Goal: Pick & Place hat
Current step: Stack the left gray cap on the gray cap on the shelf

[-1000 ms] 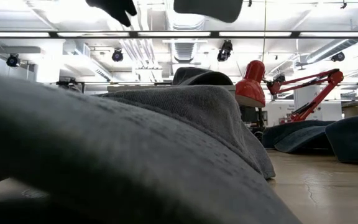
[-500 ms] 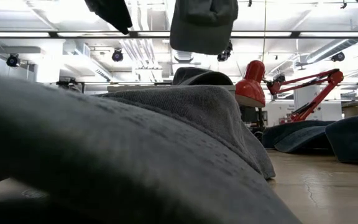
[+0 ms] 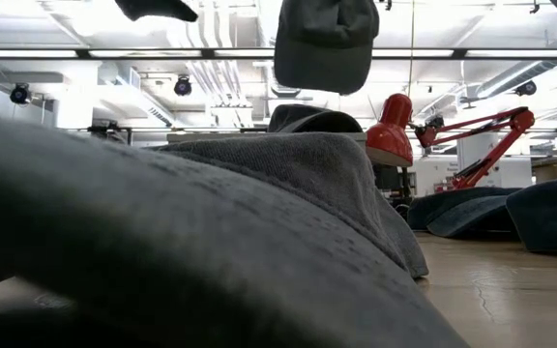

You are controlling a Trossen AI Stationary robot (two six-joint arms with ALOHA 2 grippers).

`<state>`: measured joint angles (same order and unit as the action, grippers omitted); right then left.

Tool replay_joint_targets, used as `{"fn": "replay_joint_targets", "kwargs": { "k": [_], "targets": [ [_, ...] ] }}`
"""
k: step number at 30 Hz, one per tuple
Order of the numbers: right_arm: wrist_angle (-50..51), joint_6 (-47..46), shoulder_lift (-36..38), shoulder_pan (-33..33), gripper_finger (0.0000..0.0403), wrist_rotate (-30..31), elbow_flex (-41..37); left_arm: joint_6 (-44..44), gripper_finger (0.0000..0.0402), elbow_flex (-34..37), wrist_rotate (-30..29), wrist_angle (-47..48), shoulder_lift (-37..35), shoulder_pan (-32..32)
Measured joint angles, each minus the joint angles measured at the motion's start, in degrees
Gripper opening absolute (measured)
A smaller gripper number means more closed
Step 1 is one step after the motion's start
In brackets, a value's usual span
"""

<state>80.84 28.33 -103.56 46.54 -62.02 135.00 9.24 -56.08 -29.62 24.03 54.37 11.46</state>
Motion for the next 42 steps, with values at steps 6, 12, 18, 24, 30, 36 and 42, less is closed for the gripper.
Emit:
{"fn": "replay_joint_targets", "kwargs": {
  "k": [6,12,18,24,30,36,42],
  "targets": [
    [0.4,0.8,-1.8,0.4,0.0008,0.0,0.0,0.7,0.0262,8.9,1.9,-7.1,-7.0,0.0],
    [0.4,0.8,-4.0,1.9,0.0008,-1.3,0.0,3.8,0.0262,13.9,2.4,-10.1,-10.3,0.0],
    [0.4,0.8,-5.3,4.0,0.0008,-1.7,0.0,5.7,0.0262,15.3,2.8,-10.5,-10.6,0.0],
    [1.0,1.3,-7.7,4.2,0.0008,-1.6,0.0,5.8,0.0262,15.3,2.8,-10.5,-10.5,0.0],
    [1.2,2.5,-10.6,4.4,0.0008,-1.4,0.0,6.5,0.0262,15.3,2.8,-10.5,-10.5,0.0],
    [0.9,4.2,-12.2,5.2,0.0008,-1.0,0.0,7.3,0.0262,15.3,2.8,-10.5,-10.5,0.0],
    [-2.7,3.9,-12.5,6.4,0.0009,-0.9,0.0,8.0,0.0262,15.3,2.8,-10.5,-10.5,0.0]
  ]
}}
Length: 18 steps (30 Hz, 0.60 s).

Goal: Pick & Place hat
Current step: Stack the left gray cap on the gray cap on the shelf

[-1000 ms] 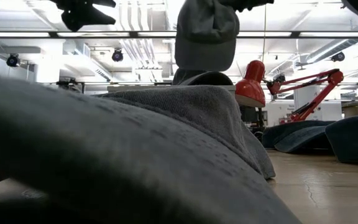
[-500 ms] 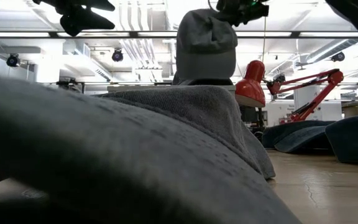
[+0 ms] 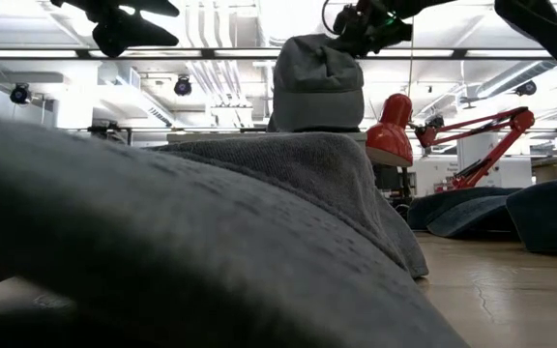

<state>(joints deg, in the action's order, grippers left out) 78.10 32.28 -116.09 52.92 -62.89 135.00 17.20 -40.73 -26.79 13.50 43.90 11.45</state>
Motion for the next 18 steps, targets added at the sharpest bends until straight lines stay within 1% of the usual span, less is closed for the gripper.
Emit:
{"fn": "replay_joint_targets", "kwargs": {
  "k": [2,6,11,18],
  "targets": [
    [-1.1,-0.5,-0.1,0.3,0.0011,0.4,0.0,0.4,0.0262,0.0,0.0,0.0,0.0,0.0],
    [-2.1,-0.4,-0.1,0.4,0.0013,4.2,-0.2,0.8,0.0262,0.0,0.0,0.0,0.0,0.0],
    [-2.2,-0.3,-1.5,0.4,0.0014,4.3,-0.2,0.9,0.0262,0.0,0.0,-0.3,0.0,0.0],
    [-2.7,-0.2,-7.1,0.5,0.0015,4.4,-0.1,0.9,0.0262,0.0,1.2,-1.1,0.0,0.0]
  ]
}}
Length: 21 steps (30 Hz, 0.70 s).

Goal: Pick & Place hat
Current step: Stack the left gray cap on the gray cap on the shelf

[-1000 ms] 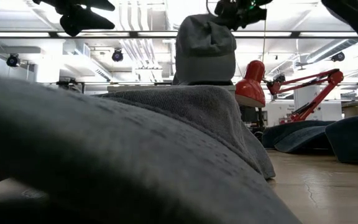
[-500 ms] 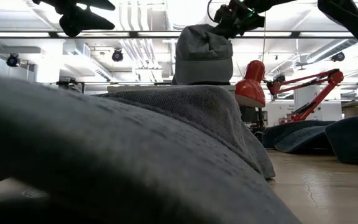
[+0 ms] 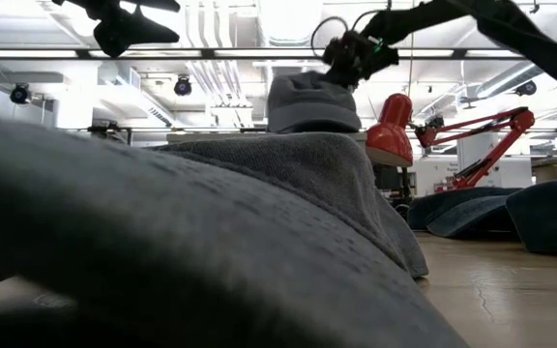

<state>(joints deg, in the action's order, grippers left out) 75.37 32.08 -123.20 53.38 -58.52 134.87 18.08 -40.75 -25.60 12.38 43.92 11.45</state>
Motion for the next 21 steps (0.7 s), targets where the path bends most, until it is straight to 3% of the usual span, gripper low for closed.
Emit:
{"fn": "replay_joint_targets", "kwargs": {
  "k": [6,11,21],
  "targets": [
    [-1.6,-0.1,-2.1,0.5,0.0028,1.4,0.0,1.6,0.0262,0.0,0.8,-0.1,0.4,0.0],
    [-3.1,-0.1,-2.2,0.5,0.0050,10.1,0.0,1.6,0.0262,0.0,0.8,-0.4,1.4,0.0],
    [-3.5,-0.1,-2.3,0.6,0.0099,12.4,0.0,3.5,0.0262,0.0,0.9,-1.8,3.9,0.0]
  ]
}}
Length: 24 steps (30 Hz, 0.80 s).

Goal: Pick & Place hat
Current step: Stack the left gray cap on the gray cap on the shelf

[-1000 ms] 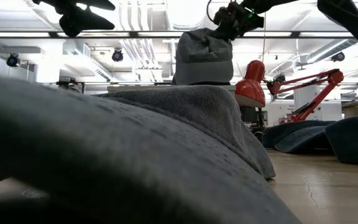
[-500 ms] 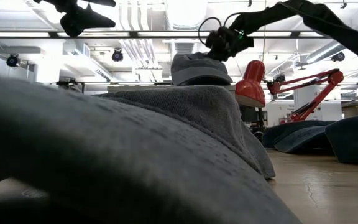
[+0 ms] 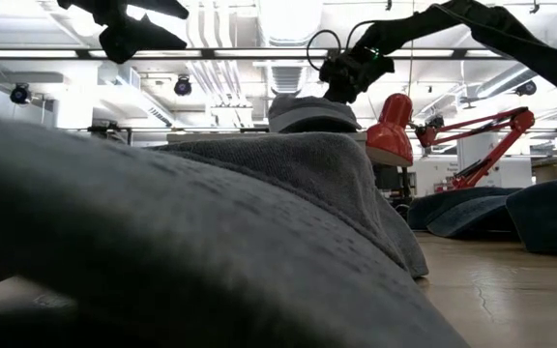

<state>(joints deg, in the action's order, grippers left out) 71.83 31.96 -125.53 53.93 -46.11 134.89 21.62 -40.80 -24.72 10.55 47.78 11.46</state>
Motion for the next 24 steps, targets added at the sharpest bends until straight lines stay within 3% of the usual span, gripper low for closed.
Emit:
{"fn": "replay_joint_targets", "kwargs": {
  "k": [13,24],
  "targets": [
    [1.4,-0.4,0.5,0.0,0.0194,1.6,-0.1,1.1,0.0262,0.0,0.9,-1.2,1.5,0.0],
    [3.0,-0.3,4.3,0.0,0.0212,5.8,0.0,1.0,0.0262,0.0,0.9,-1.6,1.6,0.0]
  ]
}}
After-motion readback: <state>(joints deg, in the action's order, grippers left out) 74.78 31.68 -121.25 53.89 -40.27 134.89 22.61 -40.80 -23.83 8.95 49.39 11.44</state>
